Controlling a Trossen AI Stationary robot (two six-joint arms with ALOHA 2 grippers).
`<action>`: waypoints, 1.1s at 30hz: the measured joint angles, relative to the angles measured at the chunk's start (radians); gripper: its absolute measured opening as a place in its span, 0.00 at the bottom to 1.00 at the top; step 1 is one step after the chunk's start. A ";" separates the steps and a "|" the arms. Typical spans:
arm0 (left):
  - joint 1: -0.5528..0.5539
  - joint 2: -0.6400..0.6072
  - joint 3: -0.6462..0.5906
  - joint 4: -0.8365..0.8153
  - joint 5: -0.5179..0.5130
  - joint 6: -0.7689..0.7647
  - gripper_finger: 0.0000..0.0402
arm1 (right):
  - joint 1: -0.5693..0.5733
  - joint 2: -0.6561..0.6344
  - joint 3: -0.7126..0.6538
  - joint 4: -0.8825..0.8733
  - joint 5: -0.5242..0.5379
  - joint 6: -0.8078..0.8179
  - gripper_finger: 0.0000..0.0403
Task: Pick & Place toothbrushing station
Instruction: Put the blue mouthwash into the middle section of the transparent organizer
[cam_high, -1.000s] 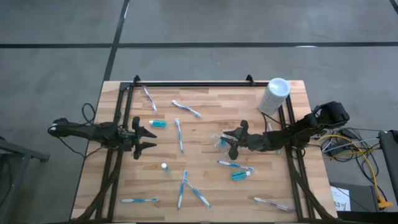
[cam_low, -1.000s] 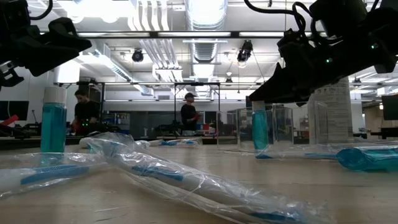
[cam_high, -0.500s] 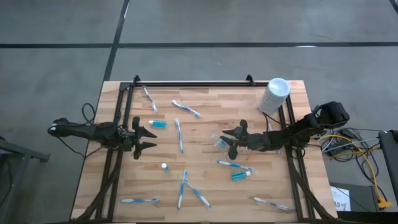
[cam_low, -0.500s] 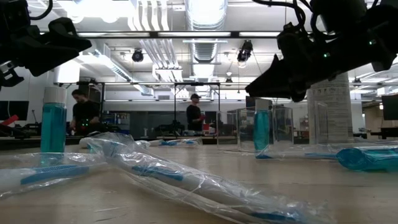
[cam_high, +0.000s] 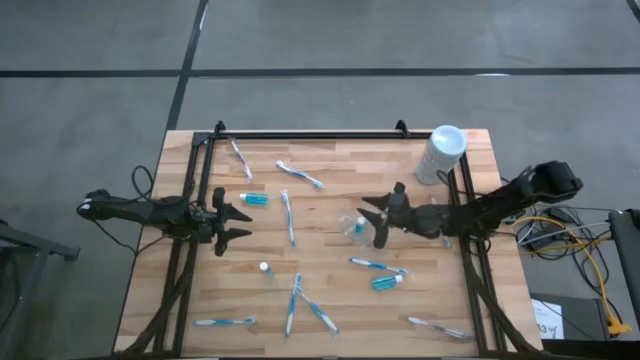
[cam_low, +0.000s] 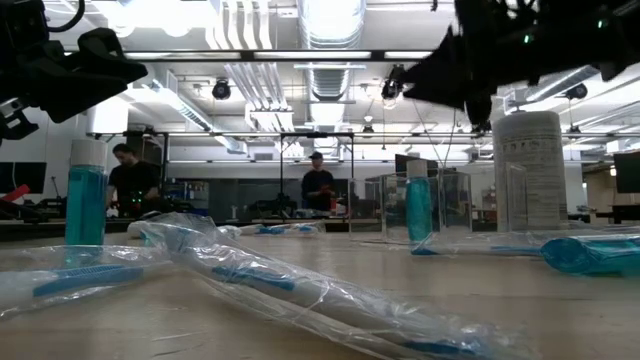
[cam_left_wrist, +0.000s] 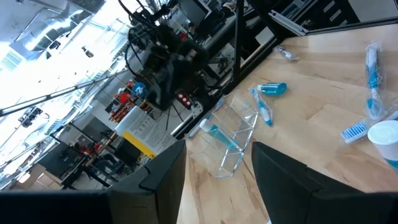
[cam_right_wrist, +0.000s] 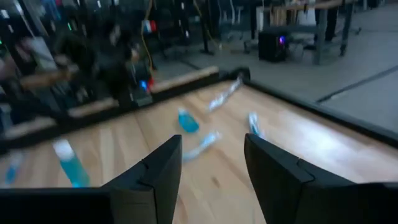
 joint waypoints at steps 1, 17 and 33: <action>0.000 0.000 0.000 0.000 0.000 0.000 0.47 | 0.000 -0.028 0.004 -0.002 -0.010 -0.008 0.42; 0.001 0.000 0.000 0.000 0.000 0.000 0.47 | 0.003 -0.249 0.422 -1.031 -0.329 0.181 0.40; 0.000 0.000 0.000 0.000 0.000 0.000 0.47 | 0.162 -0.014 0.798 -1.660 -0.379 0.475 0.39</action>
